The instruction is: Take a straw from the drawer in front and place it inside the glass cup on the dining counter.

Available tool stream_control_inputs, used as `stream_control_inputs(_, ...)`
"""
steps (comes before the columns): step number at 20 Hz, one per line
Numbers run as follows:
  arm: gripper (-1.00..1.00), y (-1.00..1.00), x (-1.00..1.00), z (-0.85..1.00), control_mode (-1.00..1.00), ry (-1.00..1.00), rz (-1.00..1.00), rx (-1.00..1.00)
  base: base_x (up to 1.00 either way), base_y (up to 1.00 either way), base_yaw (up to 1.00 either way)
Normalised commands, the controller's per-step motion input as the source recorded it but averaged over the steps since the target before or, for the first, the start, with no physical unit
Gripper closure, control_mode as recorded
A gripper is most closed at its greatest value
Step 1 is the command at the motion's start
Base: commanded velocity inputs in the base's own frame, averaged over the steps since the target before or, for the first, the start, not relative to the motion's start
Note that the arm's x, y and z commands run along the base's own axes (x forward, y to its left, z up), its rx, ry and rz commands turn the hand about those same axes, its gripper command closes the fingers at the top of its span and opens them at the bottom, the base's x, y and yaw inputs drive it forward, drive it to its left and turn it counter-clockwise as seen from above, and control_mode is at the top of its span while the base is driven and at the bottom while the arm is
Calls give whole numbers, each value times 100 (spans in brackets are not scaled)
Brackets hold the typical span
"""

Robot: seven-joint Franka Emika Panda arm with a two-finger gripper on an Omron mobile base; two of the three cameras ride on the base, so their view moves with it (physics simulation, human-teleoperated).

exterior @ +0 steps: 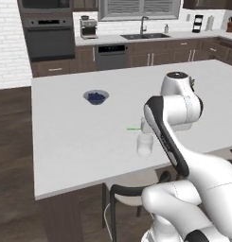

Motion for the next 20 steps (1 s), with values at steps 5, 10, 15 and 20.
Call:
stream_control_inputs(5,100,-2,4,7,-100,-2,2,-3,25,-13,9)
stream_control_inputs(10,100,-30,4,47,-100,-14,9,-25,0,0,0)
stream_control_inputs(15,100,-46,3,34,-100,-12,4,-34,0,0,0)
stream_control_inputs(20,100,-38,14,6,-100,-3,3,-35,0,0,0)
